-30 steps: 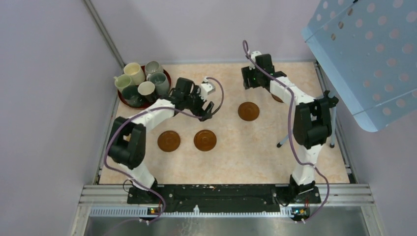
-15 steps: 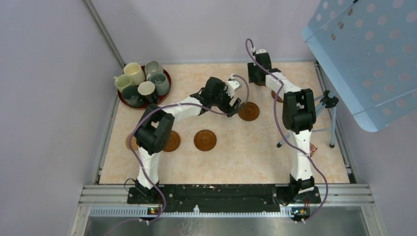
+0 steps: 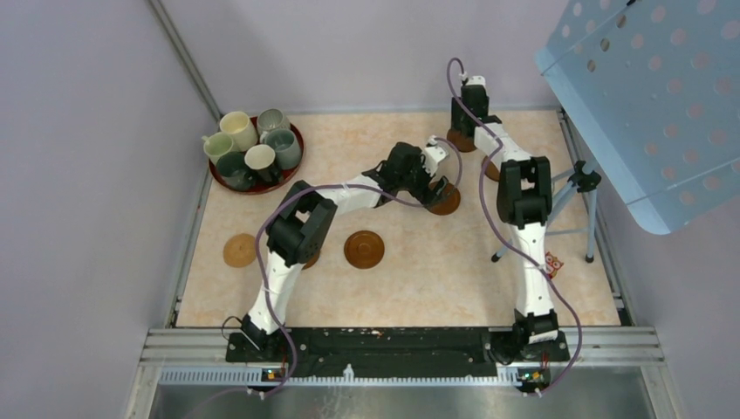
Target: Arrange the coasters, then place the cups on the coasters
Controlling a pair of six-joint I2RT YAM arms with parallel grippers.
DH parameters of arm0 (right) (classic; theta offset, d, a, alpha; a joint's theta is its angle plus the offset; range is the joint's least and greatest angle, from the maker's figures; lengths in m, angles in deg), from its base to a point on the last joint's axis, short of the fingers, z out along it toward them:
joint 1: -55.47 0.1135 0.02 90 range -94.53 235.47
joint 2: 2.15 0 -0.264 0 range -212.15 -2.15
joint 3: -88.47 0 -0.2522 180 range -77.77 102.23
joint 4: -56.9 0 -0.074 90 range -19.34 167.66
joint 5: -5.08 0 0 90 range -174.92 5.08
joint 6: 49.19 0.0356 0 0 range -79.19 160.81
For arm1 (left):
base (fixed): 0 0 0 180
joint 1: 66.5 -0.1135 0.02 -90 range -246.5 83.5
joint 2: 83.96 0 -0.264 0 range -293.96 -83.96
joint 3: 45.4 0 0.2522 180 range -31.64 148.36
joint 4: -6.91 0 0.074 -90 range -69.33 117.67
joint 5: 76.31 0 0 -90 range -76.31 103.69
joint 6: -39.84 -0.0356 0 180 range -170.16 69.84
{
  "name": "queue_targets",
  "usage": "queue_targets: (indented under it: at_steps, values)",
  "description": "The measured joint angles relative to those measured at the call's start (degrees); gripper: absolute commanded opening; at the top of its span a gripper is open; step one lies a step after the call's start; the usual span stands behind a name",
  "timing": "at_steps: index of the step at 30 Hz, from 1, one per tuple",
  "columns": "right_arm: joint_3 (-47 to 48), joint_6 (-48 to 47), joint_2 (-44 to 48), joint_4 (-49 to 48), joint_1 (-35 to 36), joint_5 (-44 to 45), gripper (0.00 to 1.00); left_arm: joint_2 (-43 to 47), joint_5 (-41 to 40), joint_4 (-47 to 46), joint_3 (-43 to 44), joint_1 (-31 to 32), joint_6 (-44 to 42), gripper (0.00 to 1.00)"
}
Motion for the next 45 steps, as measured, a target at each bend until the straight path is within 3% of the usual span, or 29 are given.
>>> queue_targets:
  at_steps: [9, 18, 26, 45]
  values:
    - [2.21, -0.11, -3.98, 0.5, -0.81, 0.87, 0.56, -5.05, -1.22, 0.72, 3.78, -0.09, -0.17, 0.97]
    - [2.67, -0.17, -4.39, 1.03, -1.14, -1.25, 0.44, -5.31, -0.66, 1.57, 3.65, -0.07, -3.06, 0.86]
    - [1.2, -2.43, -3.67, 0.48, -1.29, -4.39, 0.4, -0.2, -0.09, 3.41, -2.84, -0.07, -6.38, 0.84]
    - [-6.43, -10.71, 3.72, 10.29, -1.29, -14.95, 0.32, 8.17, -0.04, 9.16, -12.24, -0.09, -10.03, 0.83]
